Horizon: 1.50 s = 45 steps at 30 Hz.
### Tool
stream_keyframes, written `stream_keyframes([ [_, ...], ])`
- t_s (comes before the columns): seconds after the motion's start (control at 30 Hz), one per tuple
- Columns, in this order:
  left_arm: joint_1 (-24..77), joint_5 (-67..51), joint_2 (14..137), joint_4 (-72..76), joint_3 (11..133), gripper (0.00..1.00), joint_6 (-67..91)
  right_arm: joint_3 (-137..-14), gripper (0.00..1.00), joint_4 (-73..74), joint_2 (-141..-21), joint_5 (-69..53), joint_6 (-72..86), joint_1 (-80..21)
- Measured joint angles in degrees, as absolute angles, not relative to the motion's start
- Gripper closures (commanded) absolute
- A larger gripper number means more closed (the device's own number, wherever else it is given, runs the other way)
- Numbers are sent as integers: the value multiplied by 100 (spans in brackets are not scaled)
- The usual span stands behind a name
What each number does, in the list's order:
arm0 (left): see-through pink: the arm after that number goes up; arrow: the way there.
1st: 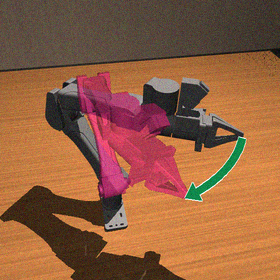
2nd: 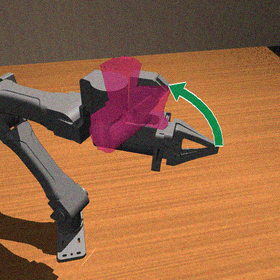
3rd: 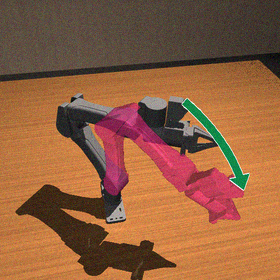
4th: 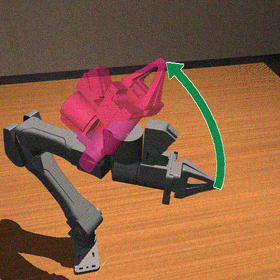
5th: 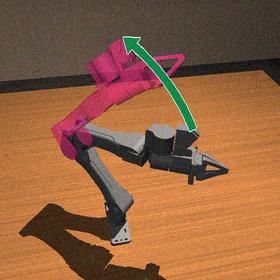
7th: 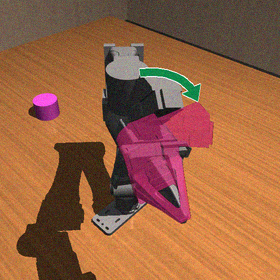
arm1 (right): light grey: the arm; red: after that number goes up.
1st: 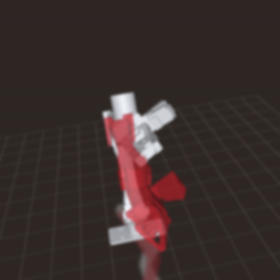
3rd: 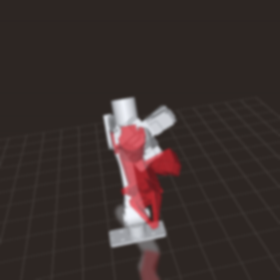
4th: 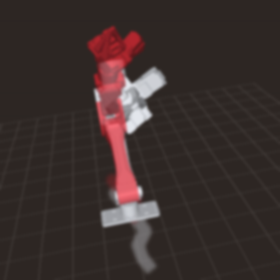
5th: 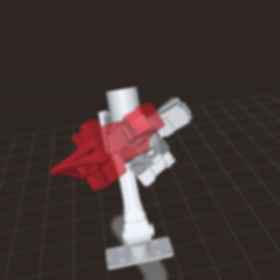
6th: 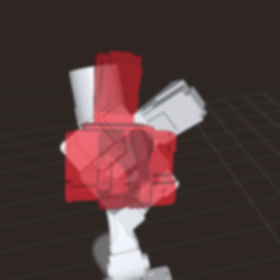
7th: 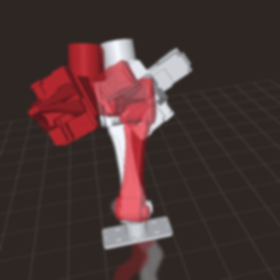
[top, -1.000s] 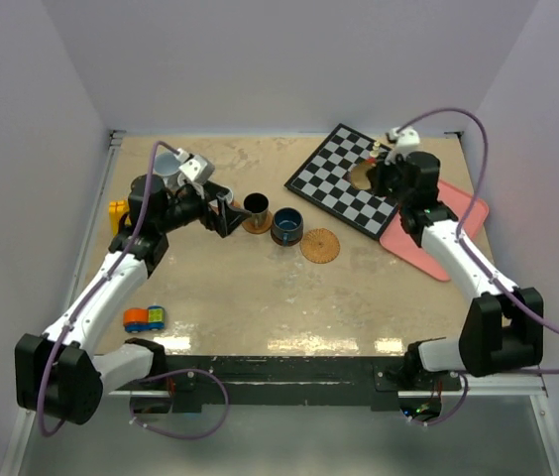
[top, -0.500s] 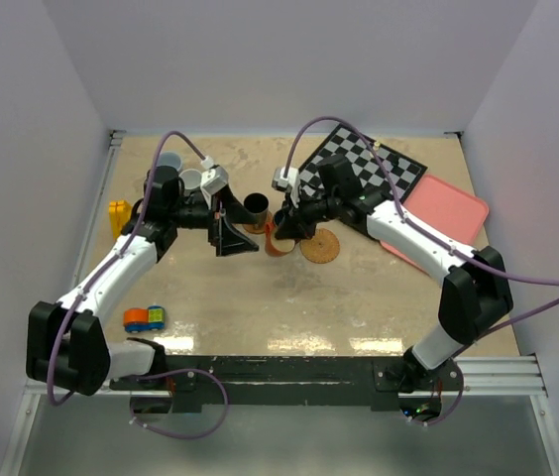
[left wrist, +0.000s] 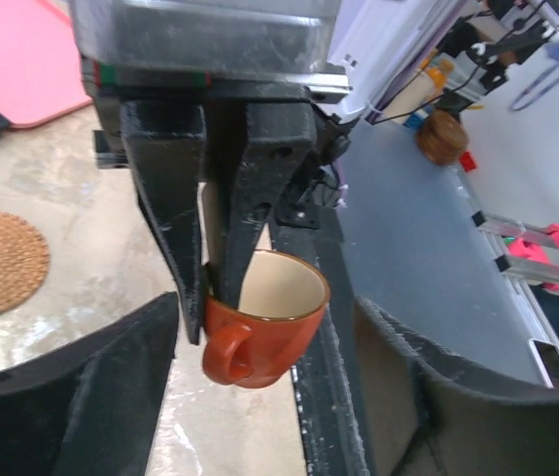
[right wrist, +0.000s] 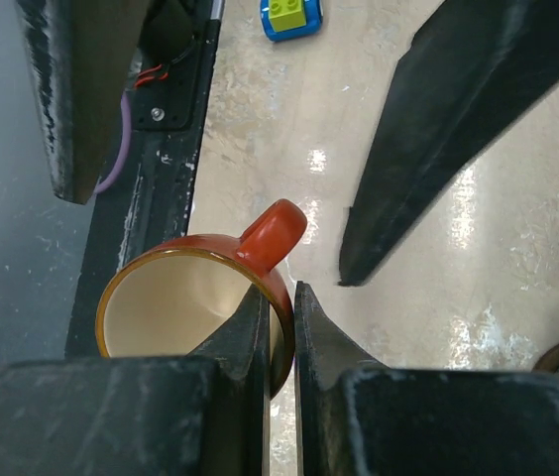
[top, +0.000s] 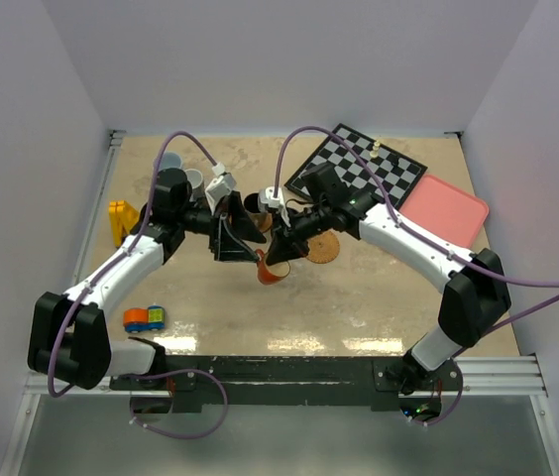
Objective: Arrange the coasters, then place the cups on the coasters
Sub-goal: Place the cup on the coaster.
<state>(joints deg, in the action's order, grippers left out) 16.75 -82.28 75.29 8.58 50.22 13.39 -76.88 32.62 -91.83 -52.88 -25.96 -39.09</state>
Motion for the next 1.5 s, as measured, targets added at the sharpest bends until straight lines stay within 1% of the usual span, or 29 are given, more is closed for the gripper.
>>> stream_keyframes([
  [0.13,1728,-8337,7529,996,4936,39,1457,-7789,100,3363,-9183,-5363,-2707,-3894],
  [0.23,1728,-8372,7529,1219,4823,50,1656,-7811,100,3395,-9142,-5374,-2755,-3894],
  [0.27,1728,-8368,7529,1310,4775,52,1723,-7811,100,3417,-9126,-5387,-2770,-3894],
  [0.43,1741,-8399,7557,1599,4676,52,1966,-7811,100,3494,-9045,-5417,-2825,-3905],
  [0.5,1743,-8403,7568,1636,4668,58,2023,-7811,100,3503,-9024,-5417,-2845,-3903],
  [0.6,1756,-8403,7592,1706,4648,63,2058,-7811,100,3516,-8991,-5459,-2858,-3898],
  [0.67,1791,-8403,7592,1717,4622,71,2062,-7811,100,3518,-8971,-5483,-2858,-3898],
  [0.73,1824,-8394,7594,1721,4602,87,2060,-7811,100,3559,-8962,-5520,-2864,-3900],
  [0.8,1833,-8418,7596,1732,4600,100,2060,-7811,100,3583,-8954,-5570,-2899,-3905],
  [0.93,1852,-8532,7588,1809,4598,100,2012,-7811,100,3632,-8945,-5675,-2945,-3909],
  [0.97,1852,-8530,7581,1791,4591,100,1970,-7811,96,3632,-8947,-5671,-2943,-3909],
  [1.07,1852,-8490,7489,1538,4582,100,1640,-7808,64,3601,-8923,-5553,-2829,-3938],
  [1.1,1852,-8414,7426,1361,4587,100,1426,-7802,55,3573,-8895,-5419,-2724,-3955],
  [1.17,1861,-8204,7282,860,4604,100,908,-7758,44,3420,-8809,-5063,-2512,-3959],
  [1.2,1881,-8068,7201,576,4617,100,668,-7736,40,3354,-8768,-4925,-2447,-3944],
  [1.3,1925,-7627,7017,51,4622,100,148,-7664,35,3151,-8597,-4405,-2171,-3872],
  [1.4,1933,-7122,6862,-237,4617,100,-158,-7533,32,2936,-8412,-3916,-1754,-3739],
  [1.5,1933,-6346,6510,-130,4491,100,-270,-7358,32,2709,-8197,-3623,-1079,-3382],
])
